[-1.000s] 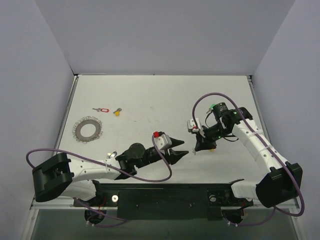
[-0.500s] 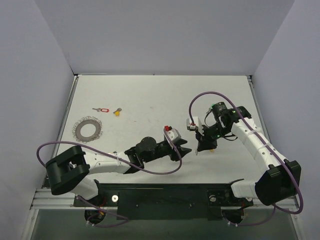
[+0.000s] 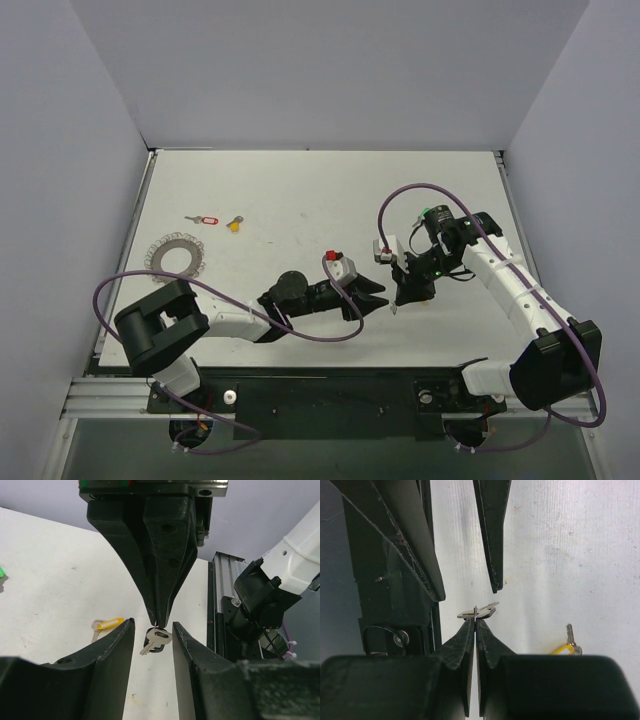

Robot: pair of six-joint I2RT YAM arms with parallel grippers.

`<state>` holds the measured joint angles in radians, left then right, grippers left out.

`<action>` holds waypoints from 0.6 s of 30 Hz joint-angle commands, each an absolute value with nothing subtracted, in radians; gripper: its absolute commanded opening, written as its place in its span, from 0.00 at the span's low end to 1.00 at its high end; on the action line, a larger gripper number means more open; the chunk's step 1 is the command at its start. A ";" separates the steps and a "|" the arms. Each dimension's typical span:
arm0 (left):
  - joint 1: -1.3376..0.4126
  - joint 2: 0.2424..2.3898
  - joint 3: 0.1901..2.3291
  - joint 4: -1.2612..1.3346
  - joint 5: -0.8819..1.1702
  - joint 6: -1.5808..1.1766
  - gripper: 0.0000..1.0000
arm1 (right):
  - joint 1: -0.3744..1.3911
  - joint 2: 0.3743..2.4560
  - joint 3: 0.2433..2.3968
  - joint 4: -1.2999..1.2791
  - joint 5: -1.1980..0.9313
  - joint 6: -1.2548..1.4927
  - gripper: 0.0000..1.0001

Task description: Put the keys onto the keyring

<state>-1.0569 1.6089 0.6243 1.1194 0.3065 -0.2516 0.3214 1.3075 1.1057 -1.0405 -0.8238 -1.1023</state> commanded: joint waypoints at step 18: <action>-1.057 1.651 0.746 0.996 0.423 -0.201 0.33 | 0.316 1.312 1.137 -1.151 -0.914 -1.209 0.00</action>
<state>-1.0569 1.6386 0.7021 1.0042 0.3836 -0.2054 0.3206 1.3075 1.1072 -1.0904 -0.8722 -1.1839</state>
